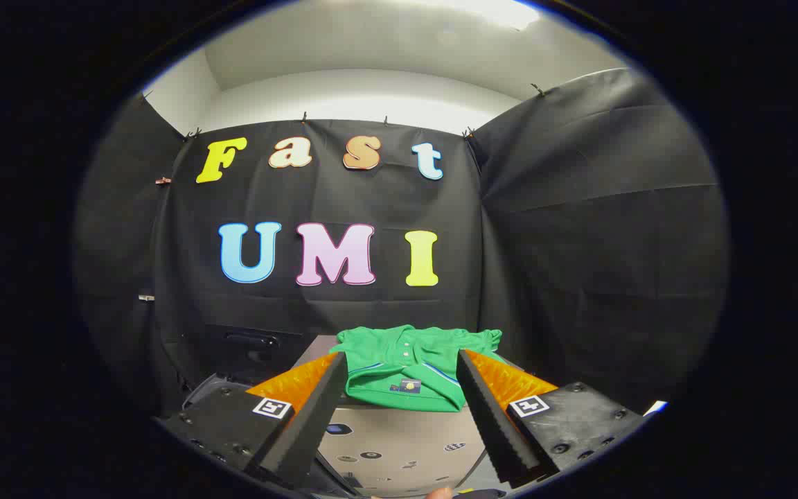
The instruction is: Put the clothes into the washing machine and then close the washing machine lid.
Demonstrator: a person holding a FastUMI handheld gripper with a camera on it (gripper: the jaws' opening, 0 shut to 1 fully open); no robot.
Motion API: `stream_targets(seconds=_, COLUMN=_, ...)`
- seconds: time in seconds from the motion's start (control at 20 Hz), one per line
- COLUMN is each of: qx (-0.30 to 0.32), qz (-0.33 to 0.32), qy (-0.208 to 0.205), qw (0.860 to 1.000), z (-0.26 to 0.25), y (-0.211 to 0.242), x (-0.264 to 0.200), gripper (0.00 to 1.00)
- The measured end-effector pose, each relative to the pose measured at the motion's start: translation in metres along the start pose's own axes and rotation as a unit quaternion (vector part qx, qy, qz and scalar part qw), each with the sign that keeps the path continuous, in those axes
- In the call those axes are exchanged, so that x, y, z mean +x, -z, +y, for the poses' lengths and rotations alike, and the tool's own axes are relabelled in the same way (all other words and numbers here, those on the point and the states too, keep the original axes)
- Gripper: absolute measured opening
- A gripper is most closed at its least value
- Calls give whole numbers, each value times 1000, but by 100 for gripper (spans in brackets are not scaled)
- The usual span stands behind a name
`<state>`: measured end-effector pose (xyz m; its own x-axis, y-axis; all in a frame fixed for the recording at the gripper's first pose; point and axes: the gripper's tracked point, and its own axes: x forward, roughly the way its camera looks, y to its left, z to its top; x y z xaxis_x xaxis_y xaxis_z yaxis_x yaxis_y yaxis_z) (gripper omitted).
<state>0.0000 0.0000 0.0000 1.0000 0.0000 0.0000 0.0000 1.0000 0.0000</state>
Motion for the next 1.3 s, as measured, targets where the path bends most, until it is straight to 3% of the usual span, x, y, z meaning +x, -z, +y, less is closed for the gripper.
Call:
stream_targets(seconds=1.0, qx=-11, qz=13, qy=-11, qw=1000, z=7, y=6, x=9, gripper=98)
stream_targets(seconds=1.3, qx=-23, qz=29, qy=-31, qw=999, z=14, y=-4, x=40, gripper=98)
